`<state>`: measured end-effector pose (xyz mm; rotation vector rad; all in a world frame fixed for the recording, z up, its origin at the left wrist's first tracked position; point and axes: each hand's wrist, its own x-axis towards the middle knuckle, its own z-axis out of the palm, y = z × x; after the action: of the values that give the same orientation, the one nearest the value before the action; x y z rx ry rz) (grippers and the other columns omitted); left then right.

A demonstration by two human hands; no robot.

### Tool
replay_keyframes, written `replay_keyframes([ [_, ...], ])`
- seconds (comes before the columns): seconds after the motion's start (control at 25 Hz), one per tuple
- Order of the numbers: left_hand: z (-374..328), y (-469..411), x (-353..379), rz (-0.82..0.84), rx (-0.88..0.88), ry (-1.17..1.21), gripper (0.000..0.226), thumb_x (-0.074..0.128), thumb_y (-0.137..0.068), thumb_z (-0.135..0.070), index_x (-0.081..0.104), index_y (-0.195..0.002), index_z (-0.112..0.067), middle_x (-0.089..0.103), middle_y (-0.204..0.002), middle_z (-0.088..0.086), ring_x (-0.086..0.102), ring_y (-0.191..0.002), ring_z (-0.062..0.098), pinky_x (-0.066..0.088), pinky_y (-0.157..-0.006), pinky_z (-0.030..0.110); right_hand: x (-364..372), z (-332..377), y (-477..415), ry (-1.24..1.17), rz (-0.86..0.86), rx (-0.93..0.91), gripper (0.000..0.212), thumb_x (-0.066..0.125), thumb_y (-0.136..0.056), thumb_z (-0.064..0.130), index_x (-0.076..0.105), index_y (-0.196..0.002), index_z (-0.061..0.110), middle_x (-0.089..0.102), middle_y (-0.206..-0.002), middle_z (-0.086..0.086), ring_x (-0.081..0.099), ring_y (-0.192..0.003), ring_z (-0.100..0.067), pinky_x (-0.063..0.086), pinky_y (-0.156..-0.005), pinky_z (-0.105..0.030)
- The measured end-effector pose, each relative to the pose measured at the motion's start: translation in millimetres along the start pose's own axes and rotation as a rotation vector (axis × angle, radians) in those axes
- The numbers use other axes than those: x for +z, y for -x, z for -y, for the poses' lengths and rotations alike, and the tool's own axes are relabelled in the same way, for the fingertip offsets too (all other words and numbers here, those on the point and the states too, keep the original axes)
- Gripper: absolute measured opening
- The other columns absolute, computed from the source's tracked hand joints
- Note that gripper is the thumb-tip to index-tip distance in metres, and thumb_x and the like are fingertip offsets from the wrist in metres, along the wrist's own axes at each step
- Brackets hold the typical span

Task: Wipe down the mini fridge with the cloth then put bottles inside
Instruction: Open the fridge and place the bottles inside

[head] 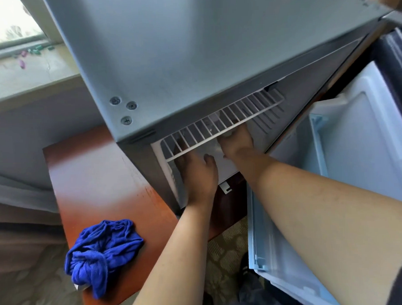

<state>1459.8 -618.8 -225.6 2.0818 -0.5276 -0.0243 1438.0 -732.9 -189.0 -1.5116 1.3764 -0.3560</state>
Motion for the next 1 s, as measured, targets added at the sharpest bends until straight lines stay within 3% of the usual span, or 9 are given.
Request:
replay_keyframes([
  [0.08, 4, 22, -10, 0.251, -0.075, 0.129, 0.060, 0.062, -0.091, -0.011, 0.041, -0.147, -0.008, 0.043, -0.146, 0.010, 0.048, -0.128, 0.023, 0.044, -0.104, 0.032, -9, -5, 16, 0.004, -0.021, 0.043, 0.051, 0.066, -0.093, 0.015, 0.046, -0.140, 0.014, 0.056, -0.137, -0.019, 0.063, -0.117, -0.037, 0.057, -0.096, -0.052],
  [0.16, 8, 40, -17, 0.365, -0.072, 0.185, 0.056, 0.058, -0.097, -0.016, 0.038, -0.149, -0.020, 0.041, -0.145, -0.002, 0.052, -0.113, 0.004, 0.045, -0.093, 0.024, -17, -13, 38, -0.020, -0.056, 0.048, 0.042, 0.065, -0.092, 0.018, 0.053, -0.133, 0.014, 0.057, -0.134, -0.019, 0.065, -0.112, -0.036, 0.058, -0.094, -0.050],
  [0.24, 6, 50, -24, 0.447, -0.095, 0.216, 0.048, 0.056, -0.099, -0.020, 0.044, -0.145, -0.028, 0.046, -0.138, -0.012, 0.053, -0.102, -0.009, 0.045, -0.085, 0.014, -23, -22, 60, -0.094, -0.118, 0.033, 0.036, 0.064, -0.092, 0.018, 0.058, -0.127, 0.013, 0.058, -0.134, -0.016, 0.064, -0.114, -0.032, 0.056, -0.096, -0.039],
  [0.32, 2, 62, -36, 0.509, -0.069, 0.194, 0.040, 0.056, -0.099, -0.022, 0.051, -0.137, -0.030, 0.053, -0.129, -0.017, 0.053, -0.097, -0.016, 0.043, -0.076, 0.001, -29, -34, 90, -0.087, -0.186, -0.019, 0.030, 0.063, -0.093, 0.014, 0.063, -0.123, 0.012, 0.060, -0.132, -0.013, 0.062, -0.112, -0.025, 0.048, -0.087, -0.020],
  [0.44, -9, 80, -60, 0.559, 0.015, 0.189, 0.029, 0.058, -0.097, -0.018, 0.062, -0.123, -0.029, 0.066, -0.110, -0.018, 0.060, -0.091, -0.014, 0.039, -0.068, -0.006, -40, -47, 140, -0.094, -0.257, -0.093, 0.025, 0.061, -0.093, 0.009, 0.067, -0.116, 0.012, 0.065, -0.126, -0.013, 0.064, -0.115, -0.027, 0.046, -0.086, -0.025],
  [0.56, -23, 104, -91, 0.585, 0.105, 0.233, 0.028, 0.063, -0.093, -0.017, 0.067, -0.115, -0.034, 0.072, -0.101, -0.020, 0.063, -0.091, -0.018, 0.043, -0.071, -0.003, -53, -56, 198, -0.109, -0.214, -0.182, 0.024, 0.061, -0.093, 0.013, 0.068, -0.115, 0.022, 0.068, -0.123, -0.003, 0.064, -0.116, -0.020, 0.047, -0.092, -0.026],
  [0.72, -66, 133, -137, 0.459, 0.151, 0.318, 0.028, 0.060, -0.097, -0.016, 0.066, -0.118, -0.033, 0.071, -0.108, -0.017, 0.066, -0.102, -0.006, 0.053, -0.088, 0.015, -89, -96, 292, -0.059, -0.166, -0.526, 0.020, 0.063, -0.095, 0.018, 0.067, -0.108, 0.033, 0.064, -0.109, 0.016, 0.064, -0.100, 0.000, 0.052, -0.086, -0.019],
  [0.84, -124, 175, -173, 0.386, 0.317, 0.456, 0.025, 0.059, -0.098, -0.025, 0.066, -0.122, -0.032, 0.072, -0.111, -0.016, 0.066, -0.105, -0.002, 0.053, -0.086, 0.015, -139, -119, 347, -0.066, -0.174, -0.755, 0.024, 0.064, -0.095, 0.015, 0.067, -0.110, 0.033, 0.062, -0.110, 0.019, 0.063, -0.107, -0.004, 0.053, -0.075, -0.014],
  [1.0, -196, 237, -204, 0.492, 0.620, 0.477, 0.026, 0.057, -0.099, -0.034, 0.068, -0.122, -0.034, 0.066, -0.123, -0.016, 0.062, -0.120, 0.012, 0.055, -0.094, 0.035, -201, -114, 390, -0.146, -0.274, -0.980, 0.019, 0.063, -0.096, 0.002, 0.068, -0.109, 0.015, 0.064, -0.101, 0.004, 0.066, -0.094, -0.017, 0.055, -0.068, -0.029],
])
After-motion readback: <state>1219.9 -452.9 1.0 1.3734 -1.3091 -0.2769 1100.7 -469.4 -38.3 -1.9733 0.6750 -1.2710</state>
